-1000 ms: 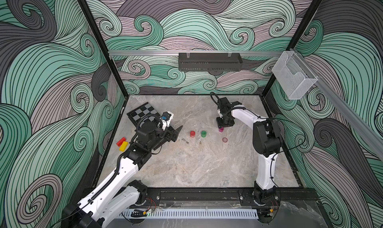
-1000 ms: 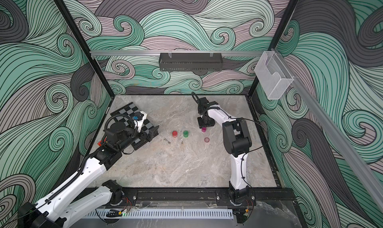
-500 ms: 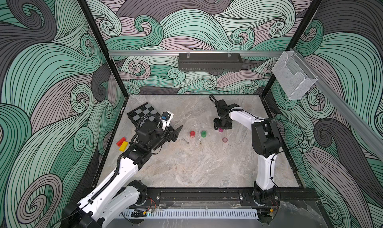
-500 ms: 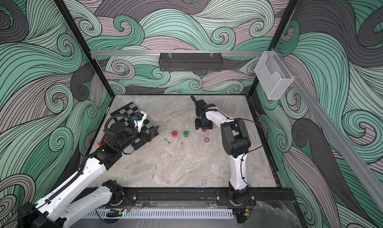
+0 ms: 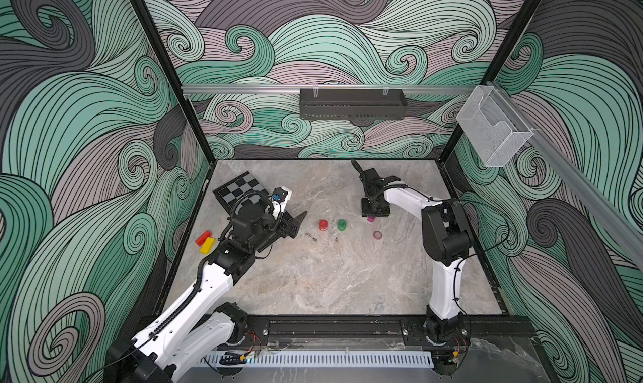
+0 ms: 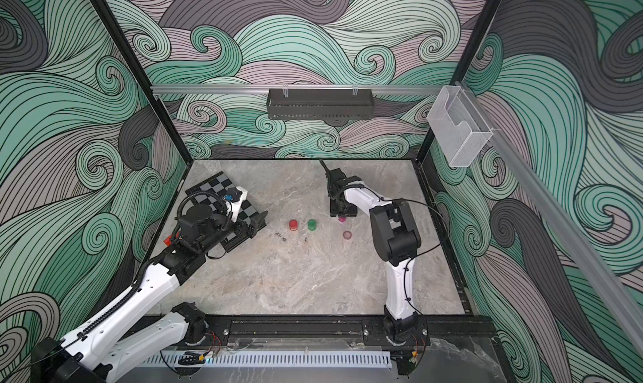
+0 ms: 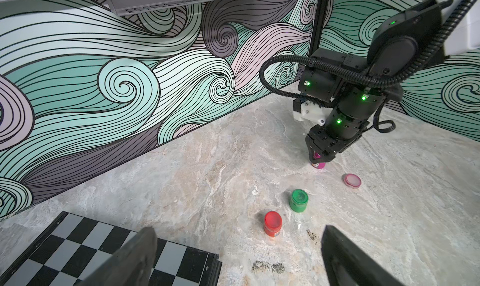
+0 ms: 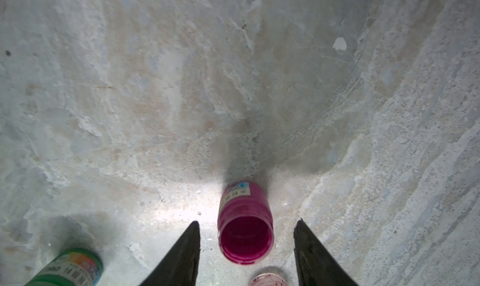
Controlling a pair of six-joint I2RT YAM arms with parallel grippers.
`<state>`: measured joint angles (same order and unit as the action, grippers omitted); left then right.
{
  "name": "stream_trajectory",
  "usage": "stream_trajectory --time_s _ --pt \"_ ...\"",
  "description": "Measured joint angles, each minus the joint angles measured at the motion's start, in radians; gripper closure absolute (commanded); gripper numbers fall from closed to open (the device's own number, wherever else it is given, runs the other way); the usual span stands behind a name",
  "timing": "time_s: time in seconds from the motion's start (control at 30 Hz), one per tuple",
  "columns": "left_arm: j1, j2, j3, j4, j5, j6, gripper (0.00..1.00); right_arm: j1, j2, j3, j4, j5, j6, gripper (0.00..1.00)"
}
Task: Close the paint jar lid
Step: Pick up the paint jar from the center of the board.
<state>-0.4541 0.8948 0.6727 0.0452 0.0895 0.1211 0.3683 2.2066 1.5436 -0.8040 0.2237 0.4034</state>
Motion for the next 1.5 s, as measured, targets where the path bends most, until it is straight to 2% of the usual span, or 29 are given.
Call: stream_trajectory --time_s 0.23,0.5,0.7,0.97,1.33,1.5 --pt "0.0 -0.002 0.0 0.0 0.0 0.0 0.01 0.0 0.006 0.068 -0.045 -0.008 -0.023 0.52" --pt "0.0 -0.003 0.0 0.0 0.0 0.0 0.01 -0.005 0.043 0.114 -0.111 -0.037 -0.033 0.5" --pt "0.0 -0.003 0.0 0.0 0.0 -0.001 0.01 -0.011 0.043 0.113 -0.134 -0.062 0.012 0.49" --pt "0.0 -0.003 0.0 0.0 0.005 -0.014 0.01 -0.008 0.043 0.112 -0.143 -0.052 0.127 0.47" --pt "0.0 -0.007 0.0 0.001 0.02 -0.034 0.02 0.02 0.018 0.027 -0.112 0.03 0.387 0.45" --pt "0.0 -0.024 0.0 0.003 0.026 -0.038 0.01 0.047 0.014 0.049 -0.097 0.042 0.439 0.45"
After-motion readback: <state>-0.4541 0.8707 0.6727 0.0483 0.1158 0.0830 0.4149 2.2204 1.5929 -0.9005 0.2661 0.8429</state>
